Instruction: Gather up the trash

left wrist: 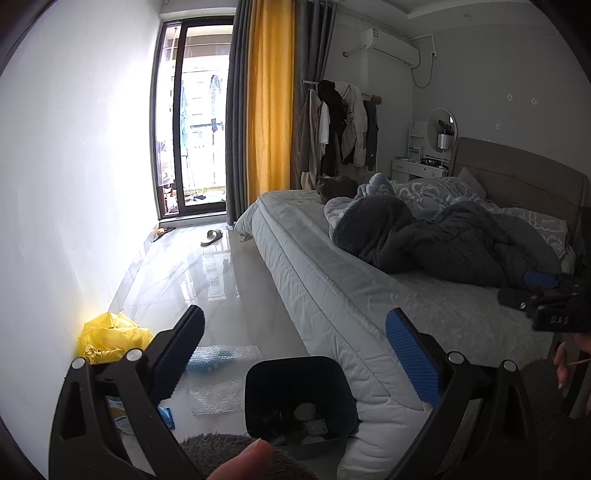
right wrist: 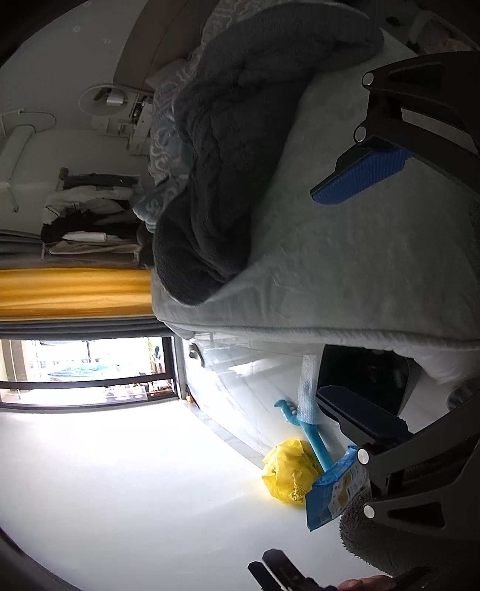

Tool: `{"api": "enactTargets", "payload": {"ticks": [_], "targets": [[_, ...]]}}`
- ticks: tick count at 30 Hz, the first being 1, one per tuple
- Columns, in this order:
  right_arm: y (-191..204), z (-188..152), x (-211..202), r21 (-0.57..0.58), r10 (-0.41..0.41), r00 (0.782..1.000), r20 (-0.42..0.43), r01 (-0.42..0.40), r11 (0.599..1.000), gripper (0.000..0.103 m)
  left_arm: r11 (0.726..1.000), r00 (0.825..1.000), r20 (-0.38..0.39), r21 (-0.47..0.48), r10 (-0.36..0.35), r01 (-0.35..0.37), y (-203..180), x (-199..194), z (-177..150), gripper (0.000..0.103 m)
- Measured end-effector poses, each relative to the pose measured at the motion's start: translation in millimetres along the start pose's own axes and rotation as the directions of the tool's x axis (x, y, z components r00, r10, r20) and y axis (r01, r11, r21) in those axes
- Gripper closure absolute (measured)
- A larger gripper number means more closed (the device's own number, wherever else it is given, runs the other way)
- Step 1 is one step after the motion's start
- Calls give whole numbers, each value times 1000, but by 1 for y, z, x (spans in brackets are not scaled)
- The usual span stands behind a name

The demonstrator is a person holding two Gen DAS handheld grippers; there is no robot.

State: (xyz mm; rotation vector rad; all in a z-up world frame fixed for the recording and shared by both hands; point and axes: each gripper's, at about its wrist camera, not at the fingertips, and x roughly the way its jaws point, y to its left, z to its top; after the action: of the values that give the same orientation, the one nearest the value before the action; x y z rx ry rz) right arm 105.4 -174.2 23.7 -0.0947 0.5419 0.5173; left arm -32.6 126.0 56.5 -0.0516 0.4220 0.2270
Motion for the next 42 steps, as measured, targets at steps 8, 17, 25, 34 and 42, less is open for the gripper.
{"api": "enactTargets", "payload": {"ticks": [8,17,25,34,42], "targets": [[-60,-26,-48,69,-105,986,128,97,993,3,997,999,28,77,-19,16,-34,3,-13,3],[-77,-49,-49,62,-42,993,108,35,997,3,998,1000,19,52,19,-20,-37,11,-19,3],[-90,-55,-64,100,8,988,152,-23,995,3,998,1000,5,56,8,-9,-42,15,-20,3],[-85,-55,-62,77,43,988,145,-54,996,3,994,999,-6,102,52,-51,-52,17,-23,3],[-82,-55,-63,69,48,989,138,-58,996,3,993,999,-15,103,53,-51,-51,19,-22,3]]}}
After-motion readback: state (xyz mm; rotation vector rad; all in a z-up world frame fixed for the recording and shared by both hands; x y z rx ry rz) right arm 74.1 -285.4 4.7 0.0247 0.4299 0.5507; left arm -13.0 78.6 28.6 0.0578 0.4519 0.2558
